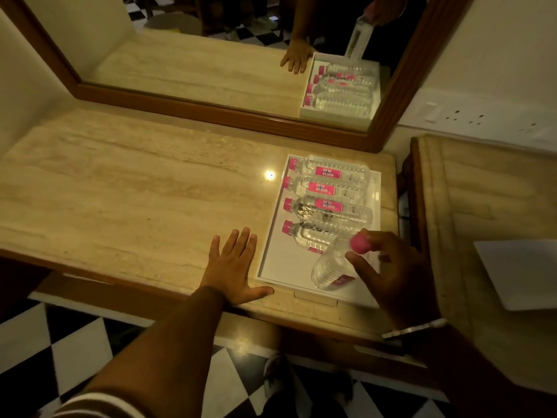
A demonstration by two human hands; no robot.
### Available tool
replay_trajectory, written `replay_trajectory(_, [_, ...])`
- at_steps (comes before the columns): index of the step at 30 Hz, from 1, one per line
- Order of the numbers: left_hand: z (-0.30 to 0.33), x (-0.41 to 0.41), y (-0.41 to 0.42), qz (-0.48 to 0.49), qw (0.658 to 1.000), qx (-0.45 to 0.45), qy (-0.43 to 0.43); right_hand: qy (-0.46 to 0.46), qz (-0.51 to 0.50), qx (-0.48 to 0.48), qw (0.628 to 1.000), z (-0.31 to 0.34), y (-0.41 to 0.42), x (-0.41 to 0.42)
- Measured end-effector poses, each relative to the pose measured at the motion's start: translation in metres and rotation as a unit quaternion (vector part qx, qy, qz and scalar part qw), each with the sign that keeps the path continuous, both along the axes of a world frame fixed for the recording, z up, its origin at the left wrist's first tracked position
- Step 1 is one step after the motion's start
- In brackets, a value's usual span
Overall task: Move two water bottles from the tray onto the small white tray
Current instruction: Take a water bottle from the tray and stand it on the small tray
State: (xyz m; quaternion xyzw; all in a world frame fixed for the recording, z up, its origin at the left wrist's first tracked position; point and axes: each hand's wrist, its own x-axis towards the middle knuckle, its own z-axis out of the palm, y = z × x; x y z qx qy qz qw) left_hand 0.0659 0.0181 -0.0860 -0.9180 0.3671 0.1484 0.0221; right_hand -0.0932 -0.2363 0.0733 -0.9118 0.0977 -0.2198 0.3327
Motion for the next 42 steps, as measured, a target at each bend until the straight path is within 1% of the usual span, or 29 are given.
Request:
replay_trajectory(2, [0.002,0.001,-0.001,0.005,1.000,0.016,0.005,-0.008,-0.012,0.058,0.998,0.002,-0.004,0.004])
replay_trajectory(3, [0.004,0.001,-0.002,0.007,1.000,0.021,0.012,-0.005,-0.014,0.072,0.997,0.004,-0.007,0.004])
replay_trajectory(7, [0.031,-0.001,-0.022,0.043,0.997,0.002,0.070,-0.014,-0.014,0.094,0.995,0.021,-0.023,-0.013])
replay_trajectory(9, [0.049,-0.006,-0.041,0.058,0.996,-0.017,0.060,-0.039,-0.009,0.118,0.992,0.036,-0.034,-0.029])
replay_trajectory(13, [0.074,-0.035,-0.101,0.039,0.997,-0.065,0.024,-0.070,0.018,0.152,0.986,0.070,-0.080,-0.064])
replay_trajectory(15, [0.081,-0.062,-0.140,0.038,0.995,-0.089,0.019,-0.077,0.040,0.154,0.984,0.087,-0.114,-0.084])
replay_trajectory(19, [0.084,-0.127,-0.227,0.012,0.995,-0.089,0.031,-0.088,0.071,0.136,0.984,0.112,-0.182,-0.123])
replay_trajectory(23, [0.091,-0.174,-0.305,0.015,0.992,-0.115,0.046,-0.082,0.092,0.138,0.983,0.114,-0.241,-0.151])
replay_trajectory(26, [0.098,-0.199,-0.342,0.013,0.992,-0.121,0.041,-0.072,0.089,0.117,0.987,0.114,-0.274,-0.164])
replay_trajectory(31, [0.090,-0.216,-0.363,0.028,0.993,-0.112,0.030,-0.072,0.052,0.125,0.988,0.098,-0.310,-0.171])
replay_trajectory(35, [0.084,-0.222,-0.367,0.035,0.995,-0.091,-0.002,-0.078,0.038,0.133,0.987,0.083,-0.320,-0.168])
replay_trajectory(42, [0.082,-0.221,-0.367,0.031,0.997,-0.074,-0.015,-0.057,0.067,0.115,0.989,0.068,-0.322,-0.151])
